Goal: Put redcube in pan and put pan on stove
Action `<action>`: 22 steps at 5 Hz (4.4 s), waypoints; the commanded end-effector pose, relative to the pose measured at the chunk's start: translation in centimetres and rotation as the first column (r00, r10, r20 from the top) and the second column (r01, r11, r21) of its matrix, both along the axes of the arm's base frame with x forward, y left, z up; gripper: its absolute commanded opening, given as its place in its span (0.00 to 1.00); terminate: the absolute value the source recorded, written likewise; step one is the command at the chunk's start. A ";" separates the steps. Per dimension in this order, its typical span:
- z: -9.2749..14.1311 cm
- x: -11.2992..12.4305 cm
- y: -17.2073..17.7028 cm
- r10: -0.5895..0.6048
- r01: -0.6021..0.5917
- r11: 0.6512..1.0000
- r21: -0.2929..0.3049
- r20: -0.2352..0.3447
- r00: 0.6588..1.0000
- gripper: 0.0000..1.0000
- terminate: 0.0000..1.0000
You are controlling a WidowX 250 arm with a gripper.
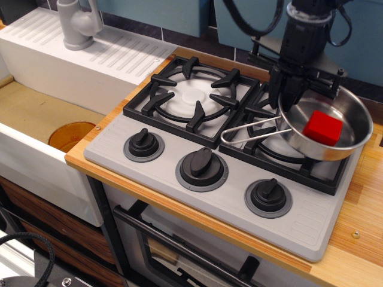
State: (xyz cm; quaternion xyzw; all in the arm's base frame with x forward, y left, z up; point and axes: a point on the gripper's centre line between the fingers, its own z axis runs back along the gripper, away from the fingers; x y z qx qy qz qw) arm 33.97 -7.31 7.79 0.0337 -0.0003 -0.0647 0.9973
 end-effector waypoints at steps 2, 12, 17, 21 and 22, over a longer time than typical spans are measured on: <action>8.6 1.5 1.8 -0.049 0.048 0.999 0.023 0.055 0.997 0.00 0.00; 3.6 2.1 18.0 -0.174 0.167 0.984 0.058 0.154 0.973 0.00 0.00; 0.9 2.7 19.2 -0.191 0.191 0.981 0.018 0.192 0.963 1.00 0.00; 5.7 1.7 16.3 -0.160 0.156 0.987 0.035 0.138 0.977 1.00 0.00; 6.7 1.5 15.4 -0.156 0.153 0.988 0.035 0.124 0.980 1.00 0.00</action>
